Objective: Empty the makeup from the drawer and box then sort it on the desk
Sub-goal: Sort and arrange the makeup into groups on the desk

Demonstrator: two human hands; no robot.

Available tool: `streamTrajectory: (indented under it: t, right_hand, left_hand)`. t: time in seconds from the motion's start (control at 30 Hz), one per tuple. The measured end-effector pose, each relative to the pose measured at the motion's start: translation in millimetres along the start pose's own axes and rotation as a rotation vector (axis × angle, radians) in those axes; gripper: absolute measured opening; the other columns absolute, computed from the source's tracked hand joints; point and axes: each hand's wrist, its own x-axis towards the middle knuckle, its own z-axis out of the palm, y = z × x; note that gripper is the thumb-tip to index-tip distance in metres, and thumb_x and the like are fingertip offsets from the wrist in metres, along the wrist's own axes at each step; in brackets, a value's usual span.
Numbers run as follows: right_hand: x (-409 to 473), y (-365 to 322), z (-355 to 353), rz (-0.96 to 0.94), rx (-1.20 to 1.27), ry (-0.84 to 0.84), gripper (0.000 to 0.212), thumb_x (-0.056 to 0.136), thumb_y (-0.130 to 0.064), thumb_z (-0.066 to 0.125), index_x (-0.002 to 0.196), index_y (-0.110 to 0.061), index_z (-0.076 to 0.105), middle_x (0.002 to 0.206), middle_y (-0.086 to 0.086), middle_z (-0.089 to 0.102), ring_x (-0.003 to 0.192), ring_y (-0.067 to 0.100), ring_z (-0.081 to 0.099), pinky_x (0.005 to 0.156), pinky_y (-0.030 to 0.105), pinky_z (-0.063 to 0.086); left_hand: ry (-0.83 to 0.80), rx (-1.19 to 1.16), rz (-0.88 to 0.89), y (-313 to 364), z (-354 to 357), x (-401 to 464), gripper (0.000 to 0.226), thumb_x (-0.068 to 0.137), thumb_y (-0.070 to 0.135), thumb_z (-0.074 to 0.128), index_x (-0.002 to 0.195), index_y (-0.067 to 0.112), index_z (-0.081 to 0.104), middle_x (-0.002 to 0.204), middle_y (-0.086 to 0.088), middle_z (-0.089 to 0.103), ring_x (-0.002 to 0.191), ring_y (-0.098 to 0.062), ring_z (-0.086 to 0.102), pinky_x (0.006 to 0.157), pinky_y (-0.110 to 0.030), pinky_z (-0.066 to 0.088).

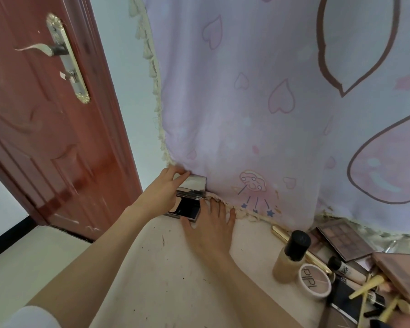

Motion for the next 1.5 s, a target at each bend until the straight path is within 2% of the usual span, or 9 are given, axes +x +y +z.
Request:
streamTrajectory:
  t: [0.3, 0.4, 0.5, 0.63, 0.73, 0.87, 1.17, 1.37, 1.5]
  right_hand:
    - [3.3, 1.5, 1.3, -0.003, 0.032, 0.022, 0.063, 0.082, -0.064, 0.033, 0.134, -0.027, 0.035, 0.146, -0.003, 0.032, 0.139, 0.019, 0.018, 0.109, 0.043, -0.01]
    - [1.8, -0.2, 5.8, 0.015, -0.016, 0.027, 0.074, 0.072, -0.065, 0.02, 0.129, -0.026, 0.045, 0.138, 0.0, 0.045, 0.133, 0.022, 0.033, 0.107, 0.044, -0.003]
    - [3.7, -4.7, 4.3, 0.056, -0.015, 0.063, 0.066, 0.069, -0.064, 0.034, 0.112, -0.023, 0.062, 0.111, 0.001, 0.065, 0.111, 0.023, 0.058, 0.101, 0.046, 0.016]
    - [-0.4, 1.0, -3.6, -0.008, -0.032, -0.053, 0.092, 0.069, -0.065, 0.007, 0.145, -0.018, 0.027, 0.146, 0.002, 0.037, 0.138, 0.021, 0.026, 0.108, 0.041, -0.007]
    - [-9.4, 7.6, -13.8, -0.04, -0.037, -0.151, 0.075, 0.089, -0.058, 0.014, 0.149, -0.014, 0.01, 0.157, 0.005, 0.012, 0.145, 0.02, 0.004, 0.114, 0.039, -0.011]
    - [-40.1, 15.6, -29.6, -0.082, -0.091, -0.296, 0.058, 0.1, -0.039, 0.018, 0.15, -0.013, 0.007, 0.158, 0.005, -0.001, 0.145, 0.019, -0.005, 0.117, 0.037, -0.009]
    - [-133.5, 38.8, -83.4, -0.119, 0.094, -0.418, 0.048, 0.101, -0.015, 0.023, 0.148, -0.013, 0.017, 0.158, 0.003, 0.007, 0.145, 0.015, 0.002, 0.115, 0.029, -0.003]
    - [-176.8, 71.3, -138.7, -0.025, 0.452, -0.174, 0.032, 0.098, -0.017, 0.042, 0.128, -0.015, 0.053, 0.131, 0.0, 0.052, 0.116, 0.011, 0.049, 0.101, 0.021, 0.037]
    - [-162.4, 107.3, -167.1, -0.084, 0.188, 0.059, 0.021, 0.094, -0.02, 0.049, 0.106, -0.011, 0.064, 0.108, 0.005, 0.06, 0.102, 0.022, 0.053, 0.085, 0.032, 0.04]
  left_hand:
    - [0.001, 0.048, -0.003, 6.2, -1.3, 5.6, 0.07, 0.063, -0.021, 0.051, 0.129, 0.002, 0.05, 0.12, -0.02, 0.05, 0.106, -0.037, 0.051, 0.066, -0.024, 0.038]
    - [-0.028, 0.052, 0.005, 6.6, -1.7, 3.9, 0.07, 0.063, -0.02, 0.053, 0.13, 0.0, 0.049, 0.122, -0.021, 0.05, 0.105, -0.038, 0.053, 0.074, -0.03, 0.045]
    - [-0.054, 0.048, -0.013, 5.9, -0.7, 1.5, 0.064, 0.072, -0.012, 0.051, 0.135, 0.003, 0.044, 0.13, -0.019, 0.047, 0.11, -0.038, 0.051, 0.092, -0.039, 0.044]
    - [-0.107, -0.017, -0.158, 19.2, -7.4, -11.1, 0.052, 0.095, 0.009, 0.038, 0.145, 0.011, 0.023, 0.15, -0.007, 0.026, 0.141, -0.025, 0.017, 0.114, -0.035, 0.019]
    - [-0.067, -0.117, -0.258, 41.7, -11.3, -37.1, 0.048, 0.097, 0.02, 0.035, 0.144, 0.008, 0.027, 0.15, -0.009, 0.026, 0.141, -0.024, 0.017, 0.112, -0.023, 0.008]
    - [0.016, -0.306, -0.397, 83.0, -10.0, -81.5, 0.043, 0.095, 0.015, 0.041, 0.137, 0.006, 0.039, 0.144, -0.01, 0.036, 0.134, -0.023, 0.033, 0.105, -0.011, 0.01]
    - [0.018, -0.281, -0.503, 173.8, -1.5, -147.1, 0.041, 0.092, 0.023, 0.034, 0.123, 0.013, 0.059, 0.133, -0.005, 0.053, 0.128, -0.023, 0.043, 0.11, -0.033, 0.024]
    - [-0.138, -0.069, -0.348, 219.1, 7.5, -164.6, 0.08, 0.079, 0.047, -0.008, 0.142, 0.022, 0.035, 0.152, -0.001, 0.025, 0.142, -0.021, 0.017, 0.112, -0.038, 0.0]
    - [-0.172, 0.012, -0.28, 238.3, 12.8, -156.8, 0.076, 0.082, 0.05, -0.006, 0.143, 0.025, 0.03, 0.153, -0.001, 0.023, 0.142, -0.021, 0.016, 0.109, -0.042, -0.002]
